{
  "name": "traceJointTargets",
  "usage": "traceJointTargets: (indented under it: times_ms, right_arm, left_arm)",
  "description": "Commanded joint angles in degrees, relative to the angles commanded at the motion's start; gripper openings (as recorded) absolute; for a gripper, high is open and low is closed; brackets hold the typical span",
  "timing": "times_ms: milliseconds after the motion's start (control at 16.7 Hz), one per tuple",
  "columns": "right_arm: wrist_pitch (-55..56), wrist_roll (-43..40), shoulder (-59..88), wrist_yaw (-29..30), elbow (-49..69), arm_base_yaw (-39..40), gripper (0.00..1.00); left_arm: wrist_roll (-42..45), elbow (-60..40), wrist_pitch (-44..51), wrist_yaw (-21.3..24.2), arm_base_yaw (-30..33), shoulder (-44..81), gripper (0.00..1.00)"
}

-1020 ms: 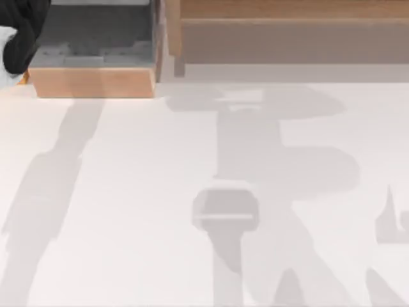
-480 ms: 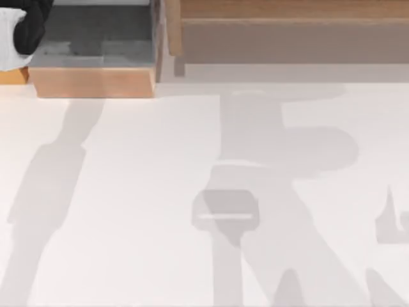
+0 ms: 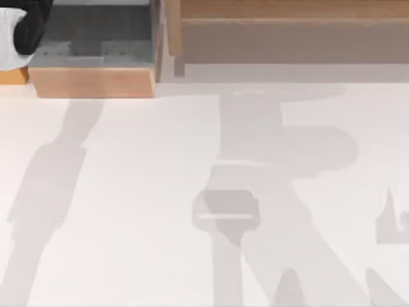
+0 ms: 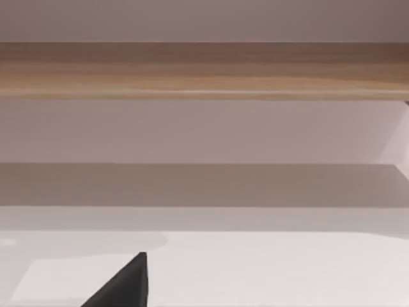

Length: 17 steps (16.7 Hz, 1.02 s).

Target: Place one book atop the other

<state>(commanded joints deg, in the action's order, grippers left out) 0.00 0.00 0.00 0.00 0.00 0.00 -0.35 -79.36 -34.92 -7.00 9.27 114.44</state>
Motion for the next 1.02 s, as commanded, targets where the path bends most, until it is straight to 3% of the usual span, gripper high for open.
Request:
traceJointTargets:
  times_ms: [480,1020]
  right_arm:
    - [0.00,0.00,0.00,0.00,0.00,0.00,1.00]
    - [0.00,0.00,0.00,0.00,0.00,0.00,1.00]
  left_arm:
    - [0.00,0.00,0.00,0.00,0.00,0.00,0.02]
    - [0.08,0.01,0.01,-0.02,0.08,-0.10,0.00]
